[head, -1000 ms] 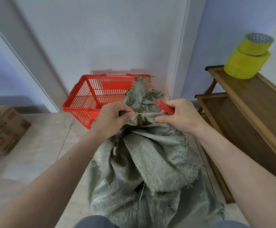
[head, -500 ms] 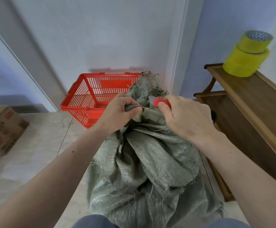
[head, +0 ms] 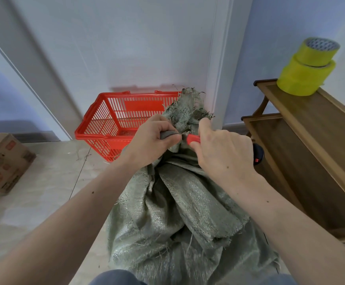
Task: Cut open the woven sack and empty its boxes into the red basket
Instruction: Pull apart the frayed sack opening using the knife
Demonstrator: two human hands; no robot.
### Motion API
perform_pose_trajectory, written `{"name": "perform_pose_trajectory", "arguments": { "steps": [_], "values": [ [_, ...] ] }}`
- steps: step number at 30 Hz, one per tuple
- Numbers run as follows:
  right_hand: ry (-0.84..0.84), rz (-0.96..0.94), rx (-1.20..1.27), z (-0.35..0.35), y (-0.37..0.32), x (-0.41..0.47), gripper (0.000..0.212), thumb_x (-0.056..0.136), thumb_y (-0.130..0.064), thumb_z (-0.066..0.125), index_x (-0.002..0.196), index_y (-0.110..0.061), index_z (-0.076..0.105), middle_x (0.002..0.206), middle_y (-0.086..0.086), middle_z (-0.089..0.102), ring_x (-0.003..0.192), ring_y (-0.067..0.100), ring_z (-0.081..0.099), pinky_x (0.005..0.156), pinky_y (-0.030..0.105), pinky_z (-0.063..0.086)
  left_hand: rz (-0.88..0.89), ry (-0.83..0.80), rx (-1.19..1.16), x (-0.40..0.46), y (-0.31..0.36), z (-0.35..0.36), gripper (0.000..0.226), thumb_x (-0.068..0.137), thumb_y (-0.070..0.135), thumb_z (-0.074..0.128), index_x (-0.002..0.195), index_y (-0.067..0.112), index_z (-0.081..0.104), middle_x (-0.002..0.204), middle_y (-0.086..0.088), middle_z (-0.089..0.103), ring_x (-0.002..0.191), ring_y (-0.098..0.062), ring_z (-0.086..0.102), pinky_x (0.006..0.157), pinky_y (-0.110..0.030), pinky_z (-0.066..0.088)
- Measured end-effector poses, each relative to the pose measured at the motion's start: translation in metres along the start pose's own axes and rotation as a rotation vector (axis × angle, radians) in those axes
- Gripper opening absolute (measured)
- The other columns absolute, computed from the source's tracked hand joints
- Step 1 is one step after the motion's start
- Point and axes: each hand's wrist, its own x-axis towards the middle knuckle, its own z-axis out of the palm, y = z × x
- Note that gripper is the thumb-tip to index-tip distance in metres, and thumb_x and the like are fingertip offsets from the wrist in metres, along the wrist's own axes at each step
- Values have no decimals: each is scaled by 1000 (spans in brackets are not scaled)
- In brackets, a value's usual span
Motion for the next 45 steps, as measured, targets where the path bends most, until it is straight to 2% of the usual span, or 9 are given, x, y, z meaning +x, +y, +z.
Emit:
{"name": "perform_pose_trajectory", "arguments": {
  "steps": [4,8,11,14,19,29,34,41,45],
  "values": [
    [65,15,52,1,0,-1,33,95,-45,57,103,-15,47,61,-3,54,47,22,50,45,25,26,99,-5,30,-3,1,-1,6,86,14,75,81,16,73,117,6,57,103,8,55,89,-1,33],
    [112,15,135,2,5,-3,33,94,-47,57,104,-15,51,65,-3,63,51,23,61,45,27,40,199,-16,-45,-5,1,-3,13,88,9,72,75,10,70,131,9,60,123,4,55,101,-12,38],
    [139,23,180,2,9,-4,32,95,-48,55,101,-18,50,64,-5,62,50,20,59,45,26,39,165,-108,-203,-5,0,-3,13,94,6,66,81,3,63,91,20,67,96,8,64,85,-17,48],
    [204,26,230,3,11,-3,30,91,-45,63,95,-17,53,61,-7,60,46,18,56,42,22,32,144,-137,-233,-5,-1,0,11,99,13,60,90,8,56,61,22,51,57,2,45,62,-20,40],
    [253,60,312,5,13,-5,29,89,-45,68,93,-18,57,63,-9,62,49,17,60,43,24,35,120,-95,-190,-7,1,2,18,98,20,61,85,17,49,60,22,48,58,-1,41,63,-27,38],
    [76,206,386,14,15,-8,31,91,-56,57,103,-27,57,83,-9,71,74,18,68,61,28,34,91,3,-18,-7,8,12,25,95,15,66,78,16,47,64,9,48,57,-2,41,56,-16,34],
    [157,465,427,-11,56,12,42,95,-57,49,109,-18,54,92,1,68,72,19,48,63,31,27,-58,-161,223,-28,-34,15,20,91,11,67,77,14,53,73,5,57,69,-12,53,67,-28,38],
    [-333,263,626,18,21,9,44,85,-68,56,105,-30,48,91,-14,59,81,9,58,67,30,39,-84,-73,-85,-21,-27,20,17,97,15,62,86,9,51,60,16,47,55,2,43,56,-14,34],
    [-353,205,652,28,23,12,44,70,-57,79,82,-19,59,70,-10,54,65,12,54,57,30,36,-101,-90,-246,-22,-22,12,20,100,13,58,84,9,46,60,13,35,51,0,34,55,-15,32]
  ]
}}
